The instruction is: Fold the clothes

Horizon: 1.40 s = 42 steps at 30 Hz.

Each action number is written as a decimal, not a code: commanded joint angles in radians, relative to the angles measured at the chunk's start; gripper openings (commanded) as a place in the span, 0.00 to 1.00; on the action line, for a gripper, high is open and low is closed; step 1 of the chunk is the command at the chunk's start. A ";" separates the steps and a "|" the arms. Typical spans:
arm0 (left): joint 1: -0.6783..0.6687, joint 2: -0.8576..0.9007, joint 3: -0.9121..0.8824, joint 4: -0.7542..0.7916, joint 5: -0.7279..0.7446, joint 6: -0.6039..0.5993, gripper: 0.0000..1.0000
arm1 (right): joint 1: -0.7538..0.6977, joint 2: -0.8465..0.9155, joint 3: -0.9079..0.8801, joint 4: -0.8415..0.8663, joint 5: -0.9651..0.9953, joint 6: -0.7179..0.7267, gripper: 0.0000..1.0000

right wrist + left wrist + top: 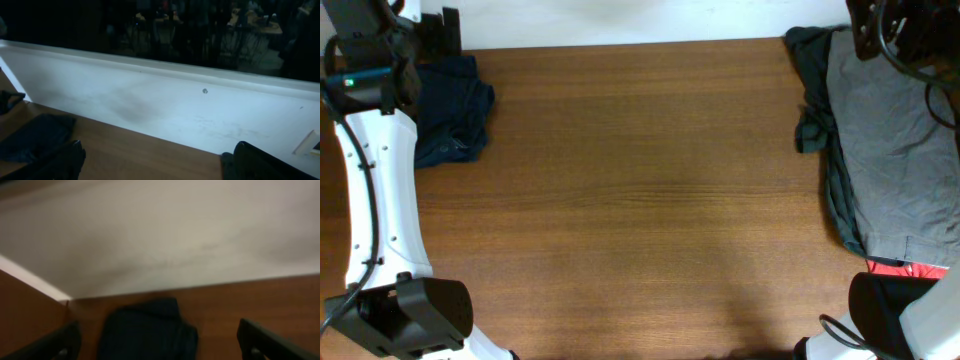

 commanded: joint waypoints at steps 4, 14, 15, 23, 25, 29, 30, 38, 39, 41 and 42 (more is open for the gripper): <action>0.004 0.012 -0.005 -0.108 0.001 -0.011 0.99 | 0.006 0.037 -0.005 -0.007 0.005 -0.010 0.99; 0.003 0.012 -0.005 -0.227 0.001 -0.011 0.99 | 0.007 -0.124 -0.150 0.054 0.005 -0.010 0.99; 0.003 0.012 -0.005 -0.227 0.001 -0.011 0.99 | 0.007 -0.163 -0.218 0.097 0.006 -0.010 0.99; 0.003 0.012 -0.005 -0.233 0.001 -0.011 0.99 | 0.007 -0.624 -1.131 0.835 0.065 -0.010 0.99; 0.003 0.012 -0.005 -0.233 0.001 -0.011 0.99 | 0.007 -0.734 -1.334 0.975 0.099 -0.010 0.99; 0.003 0.012 -0.005 -0.233 0.001 -0.011 0.99 | 0.006 -0.920 -1.633 1.135 0.133 -0.010 0.99; 0.003 0.012 -0.005 -0.233 0.001 -0.011 0.99 | 0.006 -0.957 -1.687 1.156 0.132 -0.010 0.99; 0.003 0.012 -0.005 -0.233 0.001 -0.011 0.99 | 0.006 -1.258 -2.141 1.332 0.246 0.107 0.99; 0.003 0.012 -0.005 -0.233 0.001 -0.011 0.99 | 0.006 -1.284 -2.181 1.338 0.304 0.186 0.99; 0.003 0.012 -0.005 -0.233 0.001 -0.011 0.99 | 0.006 -1.356 -2.294 1.342 0.463 0.391 0.99; 0.003 0.012 -0.005 -0.233 0.001 -0.011 0.99 | 0.006 -1.379 -2.333 1.346 0.473 0.395 0.99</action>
